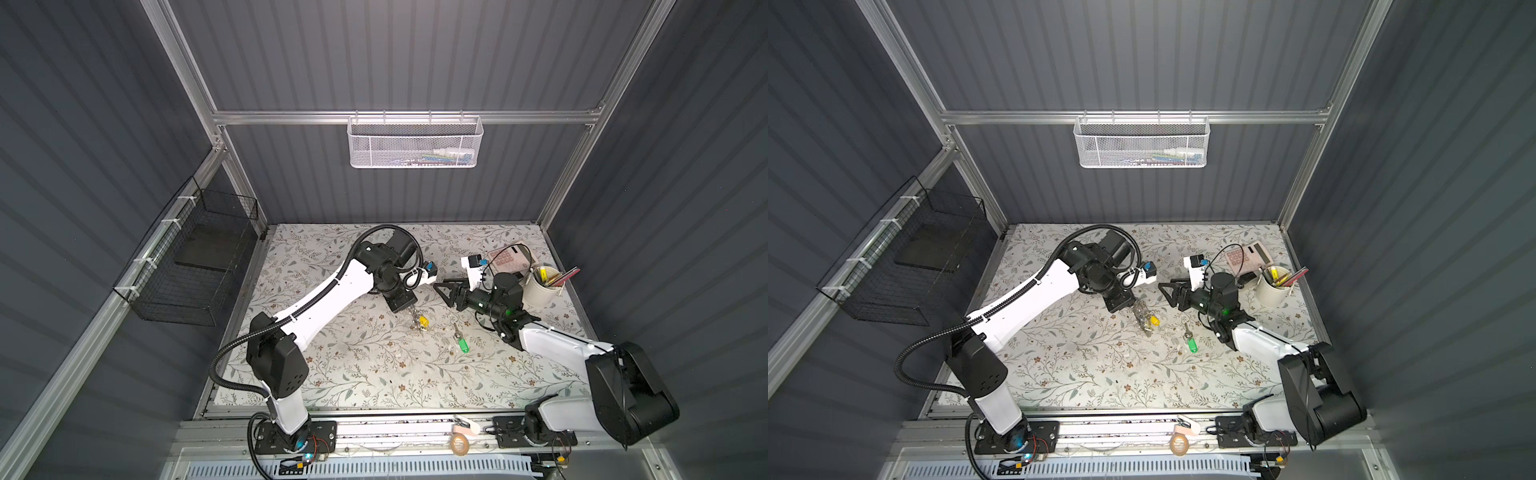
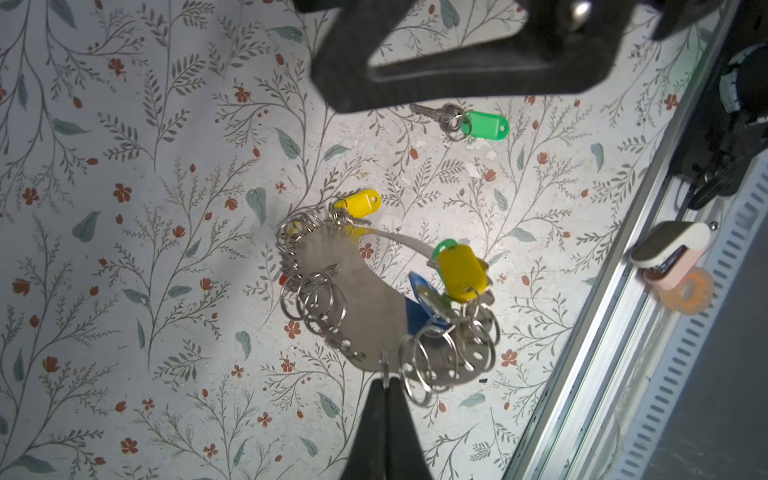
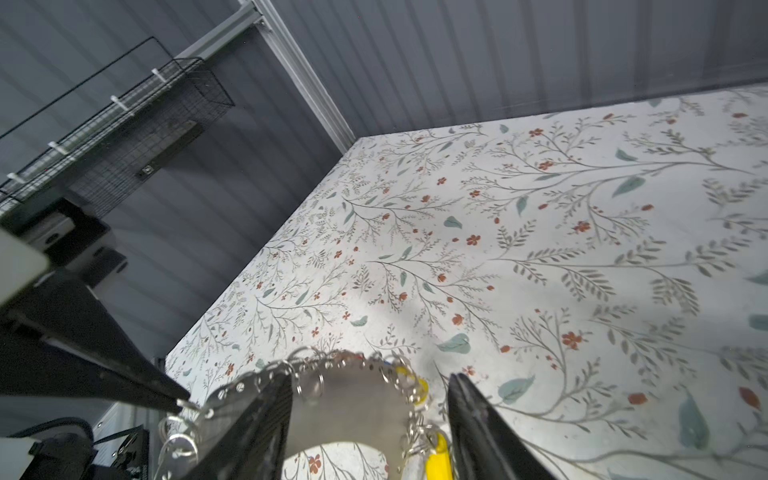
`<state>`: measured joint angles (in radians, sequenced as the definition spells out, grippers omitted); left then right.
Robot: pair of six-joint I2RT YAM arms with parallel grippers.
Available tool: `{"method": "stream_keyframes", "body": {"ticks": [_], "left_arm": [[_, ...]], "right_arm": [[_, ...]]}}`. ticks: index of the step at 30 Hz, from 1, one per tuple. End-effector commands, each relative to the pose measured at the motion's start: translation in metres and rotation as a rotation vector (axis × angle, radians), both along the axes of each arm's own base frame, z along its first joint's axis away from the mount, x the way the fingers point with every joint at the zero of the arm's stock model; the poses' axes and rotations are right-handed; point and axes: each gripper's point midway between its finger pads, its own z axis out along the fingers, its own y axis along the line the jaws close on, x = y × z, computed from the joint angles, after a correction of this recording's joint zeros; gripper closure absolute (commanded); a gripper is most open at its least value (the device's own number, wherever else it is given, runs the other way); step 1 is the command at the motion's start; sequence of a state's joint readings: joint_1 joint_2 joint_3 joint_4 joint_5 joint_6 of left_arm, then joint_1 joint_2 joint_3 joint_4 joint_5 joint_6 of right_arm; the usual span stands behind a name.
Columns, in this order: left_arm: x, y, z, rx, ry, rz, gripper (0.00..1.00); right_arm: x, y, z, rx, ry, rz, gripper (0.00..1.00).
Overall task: Put the keys on the keyring
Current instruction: 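Move the right gripper to the ring held by the left gripper and grip it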
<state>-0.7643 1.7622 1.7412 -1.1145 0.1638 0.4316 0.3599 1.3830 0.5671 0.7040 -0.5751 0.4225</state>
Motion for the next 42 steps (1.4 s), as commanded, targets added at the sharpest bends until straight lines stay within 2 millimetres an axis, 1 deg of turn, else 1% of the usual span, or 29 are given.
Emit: {"method": "stream_keyframes", "body": {"ticks": [1,4,8,10,13,16,18,20,23,25,29,32,36,39,42], "left_arm": [[-0.009,0.010,0.009,0.022,-0.026,-0.085,1.00],[-0.016,0.014,0.000,0.073,-0.008,-0.139,1.00],[-0.028,0.016,-0.010,0.129,0.017,-0.212,1.00],[-0.031,0.013,-0.010,0.127,0.020,-0.246,1.00],[-0.029,0.009,-0.010,0.120,0.012,-0.273,1.00],[-0.030,0.002,-0.007,0.087,0.013,-0.300,1.00],[-0.035,-0.001,-0.005,0.055,0.022,-0.330,1.00],[-0.035,-0.003,-0.003,0.029,0.004,-0.340,1.00],[-0.036,-0.004,0.001,0.006,-0.012,-0.350,1.00],[-0.036,-0.002,-0.002,0.010,-0.004,-0.350,1.00],[-0.033,0.009,-0.009,0.044,0.036,-0.338,1.00],[-0.027,0.017,-0.007,0.026,0.044,-0.313,1.00],[-0.024,0.016,-0.001,-0.009,0.026,-0.311,1.00],[-0.027,0.017,-0.003,-0.009,0.050,-0.319,1.00],[-0.030,0.016,-0.007,-0.010,0.073,-0.324,1.00]], "right_arm": [[-0.012,0.010,0.023,0.083,-0.107,0.089,0.40],[-0.020,0.012,0.022,0.109,-0.129,0.105,0.42],[-0.034,0.016,0.013,0.133,-0.124,0.130,0.47],[-0.041,0.022,0.009,0.131,-0.114,0.157,0.48],[-0.048,0.032,0.008,0.113,-0.112,0.193,0.48],[-0.055,0.042,0.004,0.099,-0.112,0.238,0.48],[-0.061,0.051,0.004,0.110,-0.103,0.293,0.50],[-0.066,0.059,0.003,0.116,-0.095,0.341,0.51],[-0.071,0.065,0.002,0.139,-0.087,0.385,0.51],[-0.073,0.067,0.002,0.160,-0.083,0.408,0.51],[-0.076,0.071,-0.001,0.171,-0.073,0.446,0.51],[-0.079,0.074,-0.005,0.162,-0.077,0.460,0.50],[-0.081,0.078,-0.007,0.159,-0.075,0.486,0.49],[-0.080,0.081,-0.011,0.142,-0.063,0.485,0.50],[-0.075,0.078,-0.008,0.150,-0.060,0.454,0.50]]}}
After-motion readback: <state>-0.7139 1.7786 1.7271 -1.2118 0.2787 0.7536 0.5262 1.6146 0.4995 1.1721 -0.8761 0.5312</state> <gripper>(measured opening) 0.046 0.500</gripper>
